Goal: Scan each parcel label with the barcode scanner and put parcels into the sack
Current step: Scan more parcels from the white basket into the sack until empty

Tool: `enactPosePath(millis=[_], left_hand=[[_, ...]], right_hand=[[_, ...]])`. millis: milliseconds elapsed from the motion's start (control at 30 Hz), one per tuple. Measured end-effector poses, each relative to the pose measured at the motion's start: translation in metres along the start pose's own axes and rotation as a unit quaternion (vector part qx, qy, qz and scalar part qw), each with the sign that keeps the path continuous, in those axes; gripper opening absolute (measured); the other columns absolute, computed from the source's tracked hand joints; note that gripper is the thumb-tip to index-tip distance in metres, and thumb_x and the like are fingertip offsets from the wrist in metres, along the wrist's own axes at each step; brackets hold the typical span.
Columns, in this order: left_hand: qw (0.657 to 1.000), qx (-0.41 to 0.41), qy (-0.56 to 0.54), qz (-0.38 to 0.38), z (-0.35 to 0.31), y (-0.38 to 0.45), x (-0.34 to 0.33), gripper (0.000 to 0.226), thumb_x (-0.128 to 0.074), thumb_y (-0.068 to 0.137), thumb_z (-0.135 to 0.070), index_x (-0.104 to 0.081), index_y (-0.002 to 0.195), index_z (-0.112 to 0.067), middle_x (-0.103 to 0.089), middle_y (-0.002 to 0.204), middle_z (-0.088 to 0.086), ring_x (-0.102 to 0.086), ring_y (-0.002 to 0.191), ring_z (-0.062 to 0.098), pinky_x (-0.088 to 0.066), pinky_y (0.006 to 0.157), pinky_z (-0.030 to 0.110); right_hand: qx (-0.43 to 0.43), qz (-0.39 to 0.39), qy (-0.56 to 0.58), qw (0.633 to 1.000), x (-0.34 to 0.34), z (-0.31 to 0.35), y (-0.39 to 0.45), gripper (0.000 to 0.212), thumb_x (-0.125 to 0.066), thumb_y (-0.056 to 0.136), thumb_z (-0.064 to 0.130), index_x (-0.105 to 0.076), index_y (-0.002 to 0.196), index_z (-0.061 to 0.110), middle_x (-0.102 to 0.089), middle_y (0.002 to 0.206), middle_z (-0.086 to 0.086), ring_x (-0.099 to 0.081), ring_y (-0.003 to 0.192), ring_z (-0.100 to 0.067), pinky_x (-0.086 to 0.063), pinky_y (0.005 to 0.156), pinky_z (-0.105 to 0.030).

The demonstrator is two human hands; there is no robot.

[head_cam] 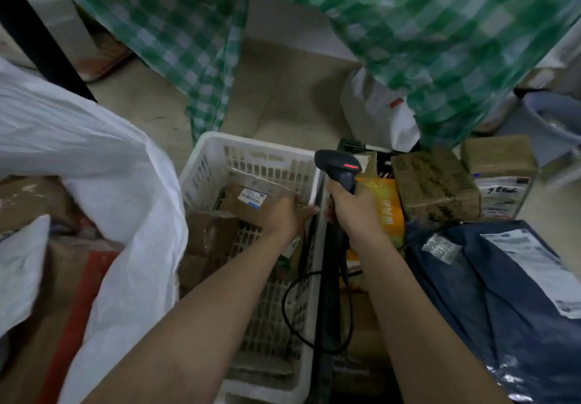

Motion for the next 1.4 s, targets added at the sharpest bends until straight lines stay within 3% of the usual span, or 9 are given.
enactPosePath(millis=[200,467,567,667,800,1033,1167,1300,1400], left_hand=[[0.998,-0.027,0.003,-0.059,0.0,0.016,-0.012,0.013,-0.047,0.095,-0.015,-0.049,0.083,-0.011,-0.059,0.08,0.012,-0.058,0.081,0.031,-0.041,0.067,0.036],[0.978,-0.128,-0.071,-0.149,-0.042,-0.06,0.075,0.012,-0.042,0.101,-0.023,-0.047,0.094,-0.016,-0.049,0.067,-0.004,-0.047,0.059,0.009,-0.034,0.051,0.02],[0.965,-0.162,-0.104,-0.179,-0.056,-0.106,0.121,0.014,-0.043,0.101,-0.025,-0.048,0.093,-0.015,-0.051,0.067,-0.001,-0.053,0.062,0.017,-0.04,0.056,0.029],[0.949,-0.178,-0.162,-0.206,-0.064,-0.153,0.17,0.012,-0.046,0.1,-0.025,-0.051,0.09,-0.02,-0.054,0.072,0.002,-0.056,0.067,0.018,-0.047,0.065,0.032],[0.914,-0.155,-0.306,-0.216,-0.058,-0.214,0.227,0.012,-0.047,0.1,-0.017,-0.052,0.09,-0.023,-0.064,0.093,0.001,-0.065,0.081,0.01,-0.059,0.077,0.034],[0.866,-0.116,-0.414,-0.255,-0.012,-0.282,0.285,0.012,-0.045,0.101,-0.012,-0.05,0.092,-0.017,-0.062,0.1,0.001,-0.066,0.091,0.017,-0.06,0.071,0.031],[0.884,-0.058,-0.389,-0.253,0.022,-0.302,0.312,0.018,-0.05,0.092,-0.001,-0.055,0.101,-0.016,-0.063,0.11,0.007,-0.064,0.097,0.021,-0.057,0.082,0.04],[0.92,-0.023,-0.295,-0.256,0.046,-0.32,0.339,0.032,-0.055,0.087,-0.005,-0.055,0.115,-0.021,-0.062,0.118,0.001,-0.06,0.107,0.02,-0.05,0.094,0.044],[0.927,-0.037,-0.284,-0.243,0.054,-0.324,0.35,0.055,-0.058,0.091,-0.011,-0.038,0.142,-0.017,-0.052,0.136,0.001,-0.054,0.117,0.02,-0.05,0.089,0.037]], right_hand=[[0.002,-0.014,0.028,1.0,-0.003,-0.01,0.013,0.015,-0.061,0.092,0.026,-0.056,0.082,0.017,-0.055,0.064,-0.003,-0.055,0.057,-0.017,-0.048,0.062,-0.035],[0.02,-0.066,0.101,0.992,0.003,0.012,-0.035,0.019,-0.065,0.09,0.031,-0.059,0.093,0.012,-0.058,0.073,-0.005,-0.057,0.067,-0.019,-0.05,0.07,-0.038],[0.041,-0.052,0.116,0.991,0.003,0.03,-0.074,0.018,-0.067,0.09,0.029,-0.059,0.096,0.014,-0.057,0.069,-0.002,-0.056,0.06,-0.015,-0.049,0.066,-0.034],[0.068,-0.031,0.136,0.988,0.0,0.05,-0.117,0.017,-0.07,0.089,0.027,-0.058,0.1,0.027,-0.062,0.081,-0.004,-0.058,0.066,-0.017,-0.051,0.068,-0.034],[0.107,-0.038,0.154,0.982,-0.009,0.071,-0.166,0.048,-0.076,0.082,0.027,-0.054,0.124,0.023,-0.067,0.114,-0.007,-0.064,0.097,-0.024,-0.051,0.09,-0.046],[0.095,0.06,0.202,0.973,-0.066,0.092,-0.228,0.048,-0.078,0.079,0.009,-0.05,0.118,0.019,-0.066,0.099,-0.001,-0.067,0.081,-0.02,-0.054,0.067,-0.032],[0.148,0.066,0.182,0.97,-0.096,0.107,-0.252,0.051,-0.077,0.076,-0.002,-0.052,0.118,0.015,-0.065,0.103,-0.003,-0.062,0.079,-0.02,-0.054,0.069,-0.032],[0.207,0.135,0.1,0.964,-0.109,0.118,-0.264,0.05,-0.079,0.075,-0.001,-0.053,0.114,0.018,-0.065,0.095,0.008,-0.063,0.079,-0.013,-0.052,0.058,-0.017],[0.219,0.195,0.049,0.955,-0.115,0.12,-0.269,0.047,-0.08,0.073,-0.002,-0.058,0.11,0.017,-0.07,0.093,0.003,-0.067,0.08,-0.016,-0.054,0.062,-0.023]])
Point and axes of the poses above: each hand's wrist, its own y-axis towards the middle knuckle, its own x-axis out of the back of the hand, z = x × y, the point moved 2 cm from there along y, towards the middle knuckle
